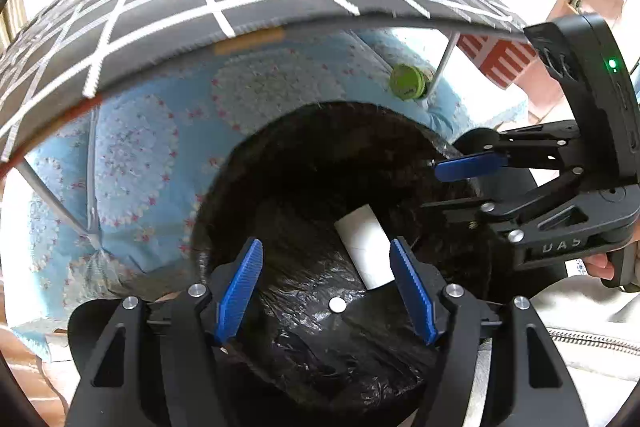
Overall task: Collect trash
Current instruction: 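Open the left tool over the bin while the right tool releases the white roll, then grasp the yellow tape roll with the right tool while the left tool grasps the orange cap, then carry the tape roll with the right tool while the left tool carries the orange cap to the bin, then open the right tool over the bin while the left tool drops the orange cap, then move both open tools back over the bed toward the remaining trash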
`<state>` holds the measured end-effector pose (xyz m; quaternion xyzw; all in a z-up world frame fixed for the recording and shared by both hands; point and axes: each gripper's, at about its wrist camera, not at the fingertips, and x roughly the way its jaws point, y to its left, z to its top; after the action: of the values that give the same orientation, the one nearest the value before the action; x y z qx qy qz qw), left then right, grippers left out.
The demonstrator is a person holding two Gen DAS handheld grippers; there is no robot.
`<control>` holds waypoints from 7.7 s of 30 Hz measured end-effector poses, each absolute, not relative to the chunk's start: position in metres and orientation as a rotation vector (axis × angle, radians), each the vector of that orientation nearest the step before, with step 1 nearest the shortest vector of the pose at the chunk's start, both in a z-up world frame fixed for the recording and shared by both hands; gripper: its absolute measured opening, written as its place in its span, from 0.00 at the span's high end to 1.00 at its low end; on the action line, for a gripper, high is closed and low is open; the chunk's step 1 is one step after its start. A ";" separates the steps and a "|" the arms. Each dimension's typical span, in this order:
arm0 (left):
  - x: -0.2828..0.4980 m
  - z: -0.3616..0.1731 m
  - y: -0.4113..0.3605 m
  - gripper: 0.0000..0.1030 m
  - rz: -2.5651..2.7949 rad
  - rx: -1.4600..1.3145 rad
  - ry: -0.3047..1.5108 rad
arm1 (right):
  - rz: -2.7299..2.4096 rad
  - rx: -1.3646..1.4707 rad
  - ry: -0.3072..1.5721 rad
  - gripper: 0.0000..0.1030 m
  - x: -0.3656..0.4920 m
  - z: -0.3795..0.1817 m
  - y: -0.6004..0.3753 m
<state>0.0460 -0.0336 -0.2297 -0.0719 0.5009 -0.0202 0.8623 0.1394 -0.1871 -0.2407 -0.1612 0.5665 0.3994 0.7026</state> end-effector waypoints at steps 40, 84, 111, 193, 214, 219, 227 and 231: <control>0.095 -0.079 0.048 0.39 0.045 -0.003 0.712 | 0.964 -0.305 0.802 0.49 0.204 -0.080 -0.158; 0.231 -0.132 0.122 0.72 0.110 -0.014 0.854 | 0.932 -0.301 0.864 0.54 0.308 -0.115 -0.089; 0.135 -0.086 0.045 0.72 0.028 0.047 0.737 | 0.927 -0.303 0.761 0.55 0.222 -0.078 -0.150; 0.053 -0.261 -0.043 0.55 -0.152 -0.095 1.138 | 0.924 -0.549 1.223 0.54 0.128 -0.259 -0.173; 0.044 -0.138 -0.021 0.55 -0.129 -0.039 0.844 | 0.989 -0.417 0.978 0.54 0.134 -0.150 -0.182; 0.054 -0.119 -0.012 0.55 -0.111 -0.025 0.801 | 0.990 -0.394 0.927 0.54 0.144 -0.130 -0.180; 0.074 -0.098 0.008 0.55 -0.076 -0.006 0.755 | 0.988 -0.367 0.871 0.54 0.161 -0.109 -0.173; 0.091 -0.087 0.023 0.55 -0.053 0.004 0.737 | 0.987 -0.359 0.852 0.54 0.170 -0.105 -0.162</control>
<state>0.0911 0.0231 -0.0874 0.0021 0.3602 -0.0258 0.9325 0.1698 -0.1623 -0.1048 -0.1659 0.3943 0.4566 0.7801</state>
